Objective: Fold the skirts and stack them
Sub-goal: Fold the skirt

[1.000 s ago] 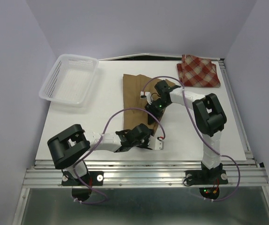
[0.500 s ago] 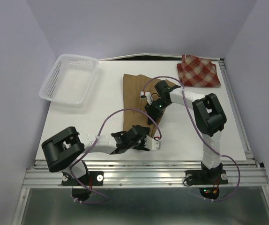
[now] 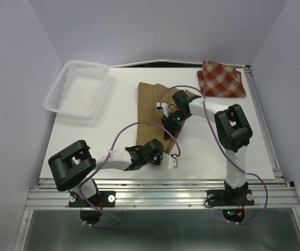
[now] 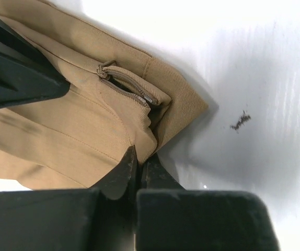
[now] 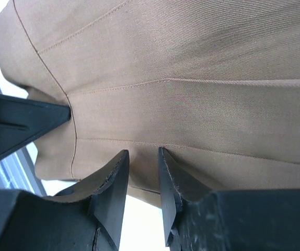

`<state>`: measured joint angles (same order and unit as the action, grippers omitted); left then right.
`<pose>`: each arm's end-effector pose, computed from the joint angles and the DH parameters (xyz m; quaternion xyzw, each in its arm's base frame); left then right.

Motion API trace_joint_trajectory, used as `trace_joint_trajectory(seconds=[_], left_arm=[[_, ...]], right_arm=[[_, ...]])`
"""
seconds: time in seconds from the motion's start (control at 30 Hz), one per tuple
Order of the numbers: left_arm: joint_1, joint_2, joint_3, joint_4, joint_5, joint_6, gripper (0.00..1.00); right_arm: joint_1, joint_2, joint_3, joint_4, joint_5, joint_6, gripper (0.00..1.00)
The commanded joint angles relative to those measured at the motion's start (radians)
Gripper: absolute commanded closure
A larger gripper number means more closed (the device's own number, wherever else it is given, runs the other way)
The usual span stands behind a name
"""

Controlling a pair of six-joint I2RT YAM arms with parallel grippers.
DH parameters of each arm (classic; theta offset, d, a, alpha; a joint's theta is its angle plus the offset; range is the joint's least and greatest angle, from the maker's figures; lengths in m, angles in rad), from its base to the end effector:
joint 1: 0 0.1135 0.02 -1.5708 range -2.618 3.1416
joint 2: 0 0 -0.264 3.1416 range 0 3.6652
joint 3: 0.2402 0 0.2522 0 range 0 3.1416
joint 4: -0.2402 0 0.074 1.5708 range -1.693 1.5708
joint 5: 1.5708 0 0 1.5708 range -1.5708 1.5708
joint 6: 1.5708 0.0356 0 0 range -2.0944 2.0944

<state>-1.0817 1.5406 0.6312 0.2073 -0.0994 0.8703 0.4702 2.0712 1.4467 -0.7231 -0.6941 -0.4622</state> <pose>0.1410 -0.2573 0.1503 0.7387 0.5250 0.0005 0.4227 0.3489 0.2028 0.1517 -0.4539 0.8178 0.3384 0.1034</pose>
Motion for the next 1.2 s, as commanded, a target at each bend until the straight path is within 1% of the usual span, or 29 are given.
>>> trace_joint_trajectory(seconds=[0.0,0.07,0.1,0.13,0.2,0.23,0.33,0.37,0.5,0.53,0.63,0.67,0.73,0.77,0.83,0.93,0.97,1.1,1.17], left_arm=[[0.011,-0.049,0.005,-0.265,0.056,-0.039,1.0],[0.002,-0.102,0.028,-0.339,0.093,-0.057,1.0],[-0.004,-0.117,0.033,-0.362,0.093,-0.068,1.0],[-0.013,-0.15,0.035,-0.38,0.127,-0.073,1.0],[-0.039,-0.175,0.045,-0.431,0.147,-0.092,1.0],[-0.047,-0.192,0.059,-0.468,0.159,-0.103,1.0],[-0.066,-0.209,0.096,-0.558,0.188,-0.143,1.0],[-0.067,-0.214,0.128,-0.584,0.217,-0.151,1.0],[-0.109,-0.244,0.2,-0.71,0.244,-0.159,1.0],[-0.118,-0.253,0.215,-0.77,0.256,-0.157,1.0],[-0.124,-0.26,0.306,-0.859,0.28,-0.146,1.0],[-0.124,-0.258,0.362,-0.914,0.277,-0.137,1.0],[-0.124,-0.257,0.422,-0.956,0.265,-0.122,1.0],[-0.124,-0.26,0.476,-0.982,0.247,-0.116,1.0],[-0.124,-0.264,0.533,-0.994,0.186,-0.1,1.0],[-0.123,-0.255,0.562,-1.014,0.112,-0.064,1.0],[-0.119,-0.254,0.567,-1.008,0.052,-0.054,1.0],[-0.083,-0.266,0.562,-0.945,-0.028,0.005,1.0],[-0.035,-0.249,0.57,-0.905,-0.052,0.053,1.0]], right_arm=[[-0.023,0.018,0.042,-0.05,0.062,0.029,0.64],[-0.062,0.0,0.098,-0.053,0.048,0.059,0.59],[-0.1,0.0,0.136,-0.056,0.036,0.068,0.58],[-0.117,0.0,0.214,-0.061,0.038,0.088,0.53],[-0.157,0.015,0.292,-0.061,0.056,0.108,0.5],[-0.157,0.027,0.37,-0.073,0.071,0.111,0.48],[-0.166,0.095,0.478,-0.104,0.125,0.109,0.49],[-0.166,0.128,0.525,-0.11,0.151,0.103,0.49],[-0.166,0.197,0.599,-0.111,0.191,0.108,0.5],[-0.166,0.229,0.606,-0.11,0.189,0.108,0.5],[-0.156,0.268,0.6,-0.107,0.183,0.099,0.52],[-0.156,0.279,0.589,-0.099,0.188,0.097,0.53],[-0.13,0.277,0.529,-0.072,0.197,0.094,0.53],[-0.13,0.273,0.512,-0.055,0.199,0.089,0.54],[-0.117,0.27,0.475,-0.05,0.197,0.079,0.57],[-0.107,0.25,0.437,-0.052,0.183,0.053,0.59],[-0.098,0.244,0.401,-0.044,0.179,0.045,0.6],[-0.079,0.182,0.305,-0.019,0.159,0.017,0.62],[-0.068,0.165,0.273,-0.01,0.147,0.008,0.62]])
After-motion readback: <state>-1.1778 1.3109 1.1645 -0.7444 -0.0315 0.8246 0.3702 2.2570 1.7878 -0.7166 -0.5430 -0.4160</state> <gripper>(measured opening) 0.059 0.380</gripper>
